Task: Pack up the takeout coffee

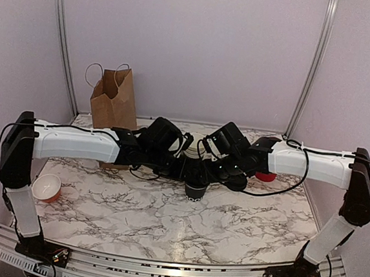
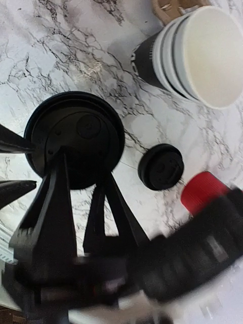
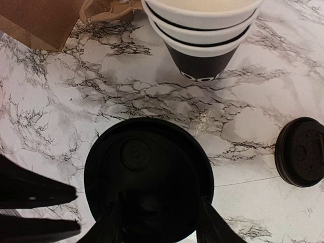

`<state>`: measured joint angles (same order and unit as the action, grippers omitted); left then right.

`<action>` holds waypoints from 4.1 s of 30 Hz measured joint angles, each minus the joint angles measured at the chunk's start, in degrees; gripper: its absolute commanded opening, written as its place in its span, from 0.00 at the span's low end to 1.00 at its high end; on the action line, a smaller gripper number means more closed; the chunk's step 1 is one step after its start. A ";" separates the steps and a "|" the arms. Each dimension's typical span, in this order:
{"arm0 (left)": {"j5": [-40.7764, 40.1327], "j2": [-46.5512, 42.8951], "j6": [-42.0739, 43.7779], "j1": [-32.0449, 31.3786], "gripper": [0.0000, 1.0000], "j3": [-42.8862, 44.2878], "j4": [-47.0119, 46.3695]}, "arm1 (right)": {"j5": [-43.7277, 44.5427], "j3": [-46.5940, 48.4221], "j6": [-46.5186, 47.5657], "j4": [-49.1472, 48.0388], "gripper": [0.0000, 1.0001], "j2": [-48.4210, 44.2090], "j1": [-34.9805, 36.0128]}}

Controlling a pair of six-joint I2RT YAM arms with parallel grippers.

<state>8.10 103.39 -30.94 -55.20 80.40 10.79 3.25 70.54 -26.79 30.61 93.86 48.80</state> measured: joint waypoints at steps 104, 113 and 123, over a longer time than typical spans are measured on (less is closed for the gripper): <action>6.40 1.44 -6.40 1.77 0.23 -10.32 -17.18 | -0.70 1.57 0.02 -0.50 0.47 1.90 -0.20; 3.85 -6.58 -4.39 2.29 0.24 -9.29 -7.39 | -1.73 1.62 -0.17 -1.01 0.47 2.03 0.17; 4.76 -9.90 -4.63 2.21 0.25 -8.44 -10.60 | -1.99 1.90 -0.17 -1.01 0.47 2.34 0.17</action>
<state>12.86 93.49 -35.57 -52.99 71.96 0.19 1.26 72.44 -26.96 29.61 96.20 48.97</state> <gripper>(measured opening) 0.249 0.474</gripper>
